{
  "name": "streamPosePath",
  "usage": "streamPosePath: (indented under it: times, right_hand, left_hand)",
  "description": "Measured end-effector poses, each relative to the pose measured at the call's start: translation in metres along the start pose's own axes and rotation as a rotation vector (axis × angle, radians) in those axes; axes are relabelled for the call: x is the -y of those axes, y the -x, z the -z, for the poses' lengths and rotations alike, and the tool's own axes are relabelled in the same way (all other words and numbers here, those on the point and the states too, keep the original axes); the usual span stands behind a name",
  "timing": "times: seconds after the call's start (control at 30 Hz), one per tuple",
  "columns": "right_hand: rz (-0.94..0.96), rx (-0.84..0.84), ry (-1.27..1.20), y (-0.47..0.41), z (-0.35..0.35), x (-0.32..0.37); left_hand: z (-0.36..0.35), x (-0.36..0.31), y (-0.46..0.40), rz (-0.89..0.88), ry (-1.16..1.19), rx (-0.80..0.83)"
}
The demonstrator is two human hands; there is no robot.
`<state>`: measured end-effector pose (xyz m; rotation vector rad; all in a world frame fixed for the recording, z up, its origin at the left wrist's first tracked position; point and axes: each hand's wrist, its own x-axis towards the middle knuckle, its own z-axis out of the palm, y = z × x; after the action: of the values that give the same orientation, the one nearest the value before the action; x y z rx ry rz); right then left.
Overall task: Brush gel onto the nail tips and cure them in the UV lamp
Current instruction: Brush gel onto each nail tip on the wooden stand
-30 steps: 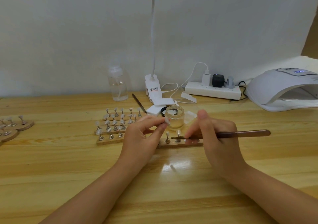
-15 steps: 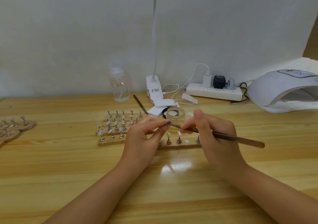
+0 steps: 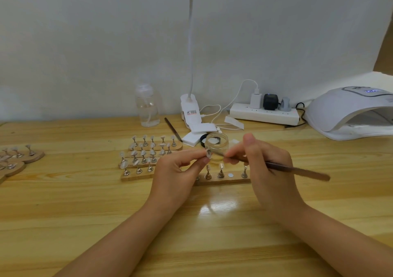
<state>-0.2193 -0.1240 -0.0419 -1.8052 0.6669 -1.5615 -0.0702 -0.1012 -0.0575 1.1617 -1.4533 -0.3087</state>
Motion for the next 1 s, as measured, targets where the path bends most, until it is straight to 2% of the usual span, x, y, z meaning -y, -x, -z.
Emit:
streamPosePath:
  times: [0.1,0.23,0.33,0.47,0.63,0.77,0.87,1.0]
  right_hand:
    - [-0.037,-0.019,-0.068,0.0017,0.0005,0.0005]
    - [0.035,-0.006,0.014,0.0008,0.0001,0.0001]
    - [-0.026,-0.022,-0.066,0.0034,0.0,-0.0008]
    - [0.084,-0.018,0.044,0.0005,0.0,-0.0009]
    - [-0.009,-0.025,-0.083,0.0037,0.0004,-0.0027]
    - [0.089,0.0,0.066,-0.0004,0.0008,-0.0045]
    - [0.045,0.003,0.004,0.0019,0.002,-0.0063]
    - [0.201,-0.002,0.171,-0.0018,0.0044,-0.007]
  left_hand:
    - [-0.0002,0.0002,0.0,0.018,0.013,-0.002]
    - [0.0001,0.0,-0.0001,0.024,0.023,-0.001]
    - [0.0002,-0.0006,-0.0003,0.024,0.03,0.006]
    - [0.0001,-0.0003,-0.0002,0.024,0.023,0.011]
    - [-0.0003,-0.0017,0.0,0.012,0.018,0.003]
    - [-0.0004,-0.0008,-0.0009,0.003,-0.013,0.009]
    - [0.0,-0.0018,-0.0002,0.012,-0.022,0.017]
    - [0.0001,-0.0022,-0.0002,0.029,-0.026,0.012]
